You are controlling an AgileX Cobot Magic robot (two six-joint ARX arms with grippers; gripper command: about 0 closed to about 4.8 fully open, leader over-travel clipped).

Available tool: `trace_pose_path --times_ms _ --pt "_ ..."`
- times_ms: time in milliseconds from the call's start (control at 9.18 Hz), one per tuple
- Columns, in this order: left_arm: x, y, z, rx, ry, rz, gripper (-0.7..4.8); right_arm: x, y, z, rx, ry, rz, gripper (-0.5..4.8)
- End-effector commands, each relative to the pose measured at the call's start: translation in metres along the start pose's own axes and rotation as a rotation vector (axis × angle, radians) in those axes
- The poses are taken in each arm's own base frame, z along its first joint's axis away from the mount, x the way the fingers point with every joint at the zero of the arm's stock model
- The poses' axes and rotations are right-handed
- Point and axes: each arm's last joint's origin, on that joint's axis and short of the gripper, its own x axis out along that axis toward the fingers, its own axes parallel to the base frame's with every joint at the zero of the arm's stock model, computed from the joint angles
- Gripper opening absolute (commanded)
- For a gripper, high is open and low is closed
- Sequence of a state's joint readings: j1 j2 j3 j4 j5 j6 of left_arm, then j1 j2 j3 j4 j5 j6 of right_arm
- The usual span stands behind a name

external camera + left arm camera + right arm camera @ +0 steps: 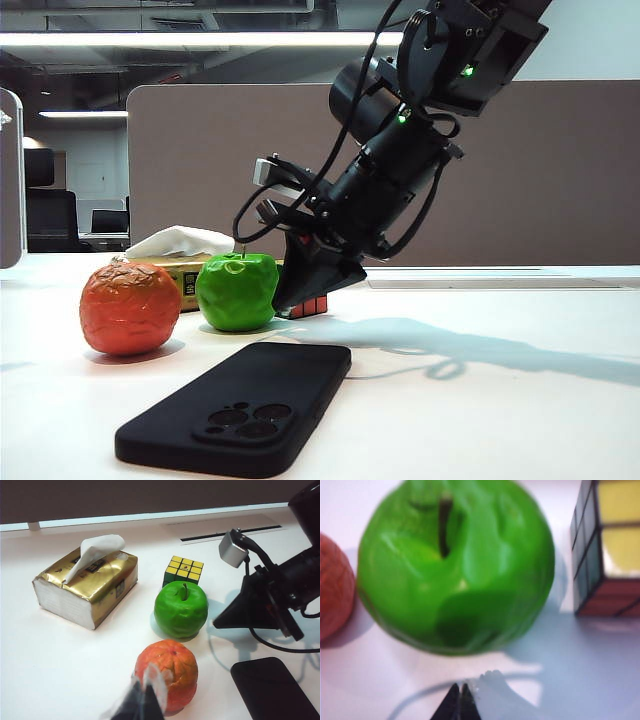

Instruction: Move all the fruits on the tabletop near the face of the Rubik's cube that has the color most similar to each fruit.

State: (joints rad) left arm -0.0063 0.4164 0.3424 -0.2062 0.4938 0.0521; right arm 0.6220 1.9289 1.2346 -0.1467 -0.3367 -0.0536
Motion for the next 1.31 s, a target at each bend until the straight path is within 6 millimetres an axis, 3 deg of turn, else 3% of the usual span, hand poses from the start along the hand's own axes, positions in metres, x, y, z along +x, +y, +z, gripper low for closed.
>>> trace_pose_path --times_ms 109,327,545,654,763,872,980,1089,1307 --pt "0.0 0.0 0.001 0.003 -0.006 -0.002 -0.05 -0.018 0.006 0.008 -0.006 -0.006 0.005 -0.01" --pt "0.0 0.0 0.001 0.004 -0.007 -0.003 -0.05 -0.057 0.019 0.023 -0.027 -0.066 -0.007 -0.01" --pt "0.0 0.0 0.001 0.004 -0.007 -0.006 -0.04 -0.105 0.033 0.036 -0.082 -0.148 -0.024 -0.01" --pt "0.0 0.0 0.001 0.01 -0.007 -0.018 -0.04 -0.139 0.042 0.039 -0.089 -0.192 -0.102 -0.01" --pt "0.0 -0.001 0.001 0.025 -0.005 -0.025 -0.04 -0.154 0.046 0.039 -0.088 -0.202 -0.142 -0.01" --pt "0.0 -0.001 0.0 0.03 -0.001 -0.025 -0.04 -0.19 0.056 0.035 -0.085 -0.226 -0.234 -0.01" --pt "0.0 -0.001 -0.001 0.02 0.016 -0.027 -0.04 -0.238 0.073 0.022 -0.085 -0.252 -0.275 -0.01" --pt "0.001 0.0 -0.002 0.013 0.028 -0.029 -0.05 -0.258 0.081 0.011 -0.074 -0.252 -0.272 -0.01" --pt "0.003 0.0 -0.003 0.007 0.036 -0.048 0.01 -0.274 0.088 -0.008 -0.036 -0.16 -0.256 -0.01"
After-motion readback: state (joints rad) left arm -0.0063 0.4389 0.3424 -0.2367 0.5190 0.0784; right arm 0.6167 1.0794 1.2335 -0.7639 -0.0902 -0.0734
